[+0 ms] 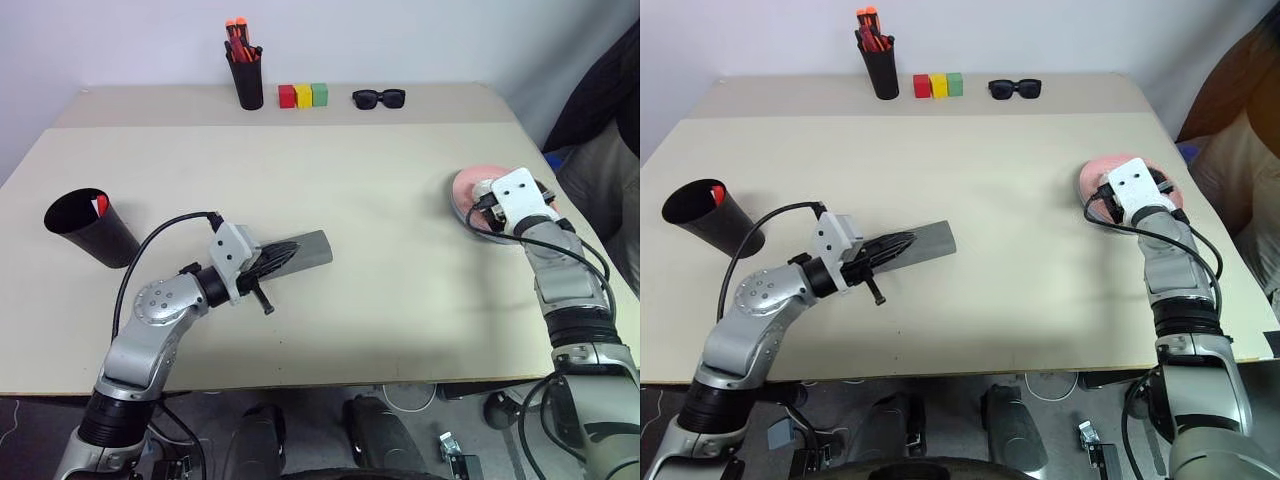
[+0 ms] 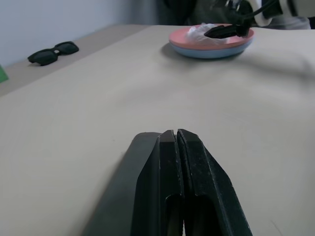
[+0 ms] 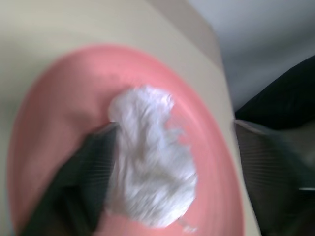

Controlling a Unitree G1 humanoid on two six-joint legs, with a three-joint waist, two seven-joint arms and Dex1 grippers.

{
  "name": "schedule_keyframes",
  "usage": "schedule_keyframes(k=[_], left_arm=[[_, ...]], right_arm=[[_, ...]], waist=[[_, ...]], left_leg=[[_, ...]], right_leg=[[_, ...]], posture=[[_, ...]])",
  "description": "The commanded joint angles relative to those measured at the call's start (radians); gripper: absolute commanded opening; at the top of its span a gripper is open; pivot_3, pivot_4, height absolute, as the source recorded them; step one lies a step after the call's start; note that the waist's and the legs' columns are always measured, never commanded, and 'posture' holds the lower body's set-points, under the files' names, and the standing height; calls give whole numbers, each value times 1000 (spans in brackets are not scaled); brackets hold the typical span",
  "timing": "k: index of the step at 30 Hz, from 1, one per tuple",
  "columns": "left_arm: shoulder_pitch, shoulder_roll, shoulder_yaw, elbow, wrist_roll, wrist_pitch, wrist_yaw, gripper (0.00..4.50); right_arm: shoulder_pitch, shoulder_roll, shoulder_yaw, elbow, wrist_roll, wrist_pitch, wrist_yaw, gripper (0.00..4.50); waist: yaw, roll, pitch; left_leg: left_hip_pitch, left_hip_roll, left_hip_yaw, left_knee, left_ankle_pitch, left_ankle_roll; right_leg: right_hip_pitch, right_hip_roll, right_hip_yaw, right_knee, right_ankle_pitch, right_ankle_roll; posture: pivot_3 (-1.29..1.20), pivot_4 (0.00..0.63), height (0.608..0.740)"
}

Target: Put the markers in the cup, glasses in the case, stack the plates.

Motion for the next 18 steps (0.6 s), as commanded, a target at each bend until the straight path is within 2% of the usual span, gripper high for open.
schedule_keyframes(k=[1,4,7,10,18], left_arm=[[15,6,81,-26,-3,-18,48,0],[38,2,154,-30,15,-22,122,0],[72,4,278,-21,37,-5,231,0],[128,2,365,-34,33,24,292,0],[214,9,382,-82,70,88,360,0]], right_arm=[[0,-33,-16,-93,14,-59,38,4297],[9,-22,-29,-155,84,-113,132,4297],[55,27,-58,-309,326,-41,368,4297],[105,32,-47,-399,447,39,511,4297],[93,47,-39,-373,506,104,604,4297]], waist=[[-1,0,0],[-3,0,0],[-4,0,0],[1,0,0],[24,-1,1]], left_leg=[[0,0,0,0,0,0],[0,0,0,0,0,0],[0,1,-1,0,0,0],[0,1,-1,-1,0,0],[0,0,-1,1,0,0]], right_leg=[[0,0,0,0,0,0],[0,0,0,0,0,0],[0,0,0,0,0,0],[1,0,-1,0,0,0],[2,-1,-2,-1,0,0]], posture=[[0,150,722],[0,150,722],[0,150,722],[0,150,722],[0,150,722]])
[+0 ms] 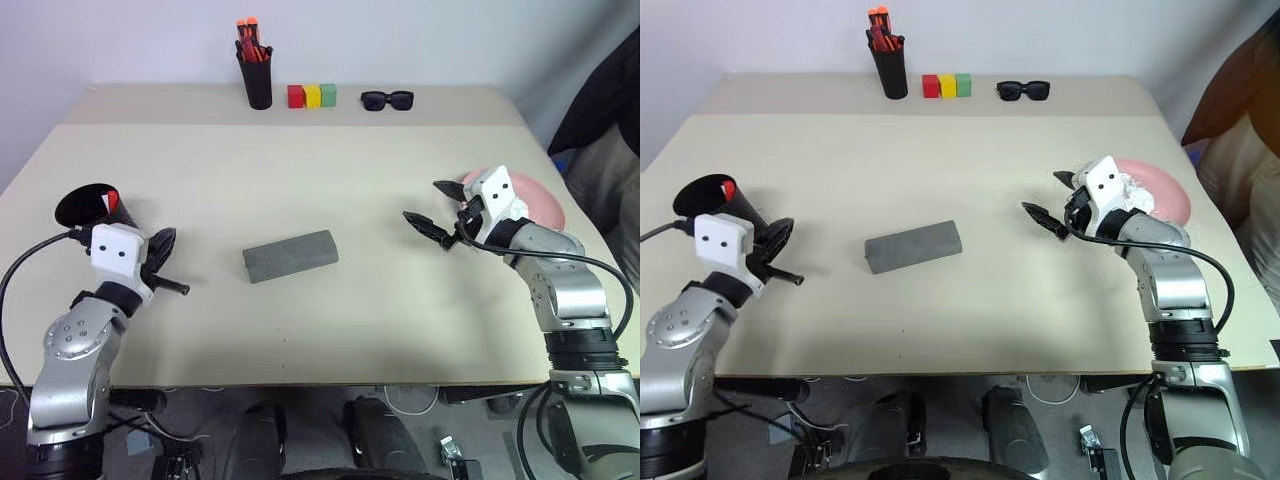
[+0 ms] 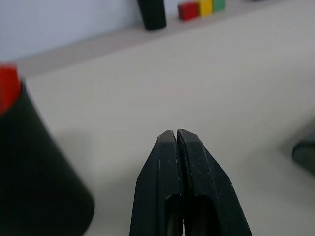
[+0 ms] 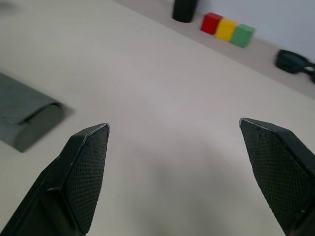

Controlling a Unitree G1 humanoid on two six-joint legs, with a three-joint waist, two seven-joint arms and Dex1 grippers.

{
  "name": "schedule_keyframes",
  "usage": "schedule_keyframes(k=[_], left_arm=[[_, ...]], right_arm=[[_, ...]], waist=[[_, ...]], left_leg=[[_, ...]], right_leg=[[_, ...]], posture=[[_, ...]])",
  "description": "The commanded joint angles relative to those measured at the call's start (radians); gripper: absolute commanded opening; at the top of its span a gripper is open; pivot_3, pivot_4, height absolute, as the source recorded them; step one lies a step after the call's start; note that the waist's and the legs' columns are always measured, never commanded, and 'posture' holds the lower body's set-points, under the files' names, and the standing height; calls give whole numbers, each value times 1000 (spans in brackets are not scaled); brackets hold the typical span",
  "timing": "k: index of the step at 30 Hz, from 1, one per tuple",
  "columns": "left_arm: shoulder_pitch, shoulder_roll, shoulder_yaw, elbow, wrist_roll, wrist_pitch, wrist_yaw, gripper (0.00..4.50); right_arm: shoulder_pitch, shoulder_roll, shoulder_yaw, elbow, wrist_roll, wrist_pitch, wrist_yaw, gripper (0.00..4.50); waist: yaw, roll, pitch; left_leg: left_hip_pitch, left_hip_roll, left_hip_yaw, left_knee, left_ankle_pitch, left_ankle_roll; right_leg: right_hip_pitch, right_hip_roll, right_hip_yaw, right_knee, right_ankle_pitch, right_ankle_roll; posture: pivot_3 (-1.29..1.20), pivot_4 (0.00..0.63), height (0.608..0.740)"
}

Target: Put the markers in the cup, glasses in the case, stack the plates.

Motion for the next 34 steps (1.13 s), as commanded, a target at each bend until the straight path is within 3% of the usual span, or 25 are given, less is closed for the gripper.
schedule_keyframes(k=[1,16,34], left_arm=[[-9,7,16,-63,5,14,25,0],[-68,-7,-33,-24,27,12,49,0],[-10,-52,-45,-97,35,11,94,0]], right_arm=[[-32,10,-9,-5,26,4,19,4297],[-57,44,32,72,-37,-62,17,4297],[-105,79,68,163,-78,-107,38,4297]], waist=[[0,0,0],[-6,0,0],[-5,0,0]], left_leg=[[0,0,0,0,0,0],[0,0,0,-1,0,0],[0,0,0,-1,0,0]], right_leg=[[0,0,0,0,0,0],[0,1,0,0,0,0],[0,0,0,0,0,0]], posture=[[0,150,722],[0,150,722],[0,150,722]])
